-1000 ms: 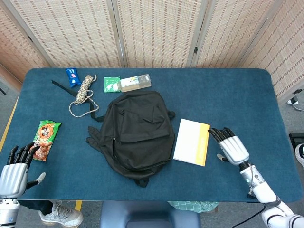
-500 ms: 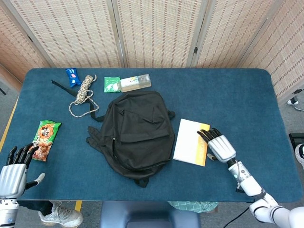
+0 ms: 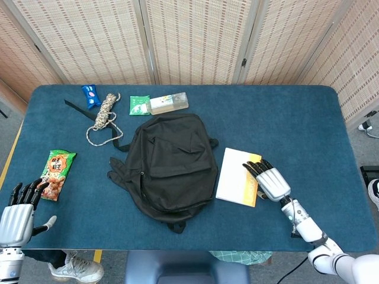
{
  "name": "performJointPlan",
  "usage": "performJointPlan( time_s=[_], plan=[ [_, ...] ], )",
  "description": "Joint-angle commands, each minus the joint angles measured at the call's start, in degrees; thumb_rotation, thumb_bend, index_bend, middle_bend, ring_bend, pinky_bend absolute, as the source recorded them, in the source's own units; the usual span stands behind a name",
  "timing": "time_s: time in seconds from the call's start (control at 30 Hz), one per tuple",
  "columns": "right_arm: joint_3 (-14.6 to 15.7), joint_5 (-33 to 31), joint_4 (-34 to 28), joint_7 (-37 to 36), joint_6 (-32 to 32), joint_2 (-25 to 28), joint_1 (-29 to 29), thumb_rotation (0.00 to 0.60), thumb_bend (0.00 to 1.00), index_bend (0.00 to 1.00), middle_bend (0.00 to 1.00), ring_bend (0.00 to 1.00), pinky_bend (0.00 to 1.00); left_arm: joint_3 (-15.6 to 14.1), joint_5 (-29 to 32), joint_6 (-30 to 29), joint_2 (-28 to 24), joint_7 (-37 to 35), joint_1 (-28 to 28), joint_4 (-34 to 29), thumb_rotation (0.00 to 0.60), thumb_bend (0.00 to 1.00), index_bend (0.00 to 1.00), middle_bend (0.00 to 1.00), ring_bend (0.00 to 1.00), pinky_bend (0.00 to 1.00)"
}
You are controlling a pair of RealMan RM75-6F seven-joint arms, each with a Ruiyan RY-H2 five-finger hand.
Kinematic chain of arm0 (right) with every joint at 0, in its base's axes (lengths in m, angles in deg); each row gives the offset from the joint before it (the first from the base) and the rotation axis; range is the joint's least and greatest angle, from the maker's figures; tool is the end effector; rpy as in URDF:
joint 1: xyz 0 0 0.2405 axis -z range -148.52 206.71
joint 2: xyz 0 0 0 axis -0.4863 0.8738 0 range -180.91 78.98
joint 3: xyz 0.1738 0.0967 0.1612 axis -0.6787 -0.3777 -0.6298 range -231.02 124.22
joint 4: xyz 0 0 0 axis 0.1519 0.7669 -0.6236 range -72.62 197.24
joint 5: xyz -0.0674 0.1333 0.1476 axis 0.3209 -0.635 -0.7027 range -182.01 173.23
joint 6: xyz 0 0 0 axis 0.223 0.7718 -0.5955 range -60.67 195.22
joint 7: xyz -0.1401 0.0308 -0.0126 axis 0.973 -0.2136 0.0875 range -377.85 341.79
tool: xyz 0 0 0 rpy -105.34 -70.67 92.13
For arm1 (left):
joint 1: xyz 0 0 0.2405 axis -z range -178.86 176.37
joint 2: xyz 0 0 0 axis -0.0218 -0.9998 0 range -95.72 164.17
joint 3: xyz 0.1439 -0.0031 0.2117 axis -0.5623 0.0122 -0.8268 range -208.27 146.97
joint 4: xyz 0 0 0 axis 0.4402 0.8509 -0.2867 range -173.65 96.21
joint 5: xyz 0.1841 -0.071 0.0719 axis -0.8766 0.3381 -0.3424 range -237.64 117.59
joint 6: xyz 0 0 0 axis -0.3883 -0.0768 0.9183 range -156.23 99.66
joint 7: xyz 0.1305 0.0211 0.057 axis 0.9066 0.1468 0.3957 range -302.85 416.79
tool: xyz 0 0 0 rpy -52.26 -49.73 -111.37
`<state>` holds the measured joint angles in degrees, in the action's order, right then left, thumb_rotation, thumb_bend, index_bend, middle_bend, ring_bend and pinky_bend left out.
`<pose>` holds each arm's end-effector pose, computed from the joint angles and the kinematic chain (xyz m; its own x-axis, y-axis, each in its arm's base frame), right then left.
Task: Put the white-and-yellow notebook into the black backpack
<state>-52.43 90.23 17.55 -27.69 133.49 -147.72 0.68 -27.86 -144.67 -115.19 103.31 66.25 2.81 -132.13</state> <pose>-0.3018 -0.3089 -0.0082 0.6020 -0.1542 0.7834 -0.7539 -0.4329 0.4941 -0.3033 0.1755 0.1350 0.4459 -0.0118 0.8950 0.8949 0.0251 -0.4455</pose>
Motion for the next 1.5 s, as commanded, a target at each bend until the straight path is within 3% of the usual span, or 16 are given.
performJointPlan(
  time_s=[0.03, 0.43, 0.7, 0.93, 1.5],
  plan=[
    [0.0, -0.1, 0.3, -0.3, 0.1, -0.3, -0.2, 0.6, 0.23, 0.12, 0.15, 0.19, 0.14, 0.0, 0.0, 0.0, 0.0, 0.0, 0.0, 0.1, 0.6, 0.24, 0.19, 0.14, 0.15, 0.05],
    [-0.2, 0.3, 5.4, -3.8, 4.1, -3.9, -0.6, 0.6, 0.27, 0.18, 0.2, 0.23, 0.14, 0.0, 0.0, -0.1, 0.0, 0.0, -0.1, 0.1, 0.6, 0.24, 0.19, 0.14, 0.15, 0.05],
    [-1.8, -0.3, 12.8, -8.7, 9.8, -9.8, -0.4, 0.6, 0.31, 0.23, 0.23, 0.27, 0.15, 0.0, -0.1, -0.3, 0.1, -0.1, -0.2, 0.0, 0.6, 0.24, 0.19, 0.14, 0.15, 0.05],
    [-3.2, -1.5, 17.0, -12.5, 10.7, -14.0, -1.6, 0.6, 0.33, 0.24, 0.25, 0.29, 0.18, 0.0, -0.6, -0.6, 0.0, -0.8, -0.2, -0.1, 0.6, 0.24, 0.19, 0.14, 0.15, 0.05],
    [-0.6, 0.7, 18.7, -10.7, 9.9, -16.0, -4.4, 0.6, 0.38, 0.24, 0.23, 0.27, 0.19, -0.1, -1.2, -1.3, -0.5, -2.2, -0.6, -0.3, 0.6, 0.24, 0.2, 0.14, 0.15, 0.05]
  ],
)
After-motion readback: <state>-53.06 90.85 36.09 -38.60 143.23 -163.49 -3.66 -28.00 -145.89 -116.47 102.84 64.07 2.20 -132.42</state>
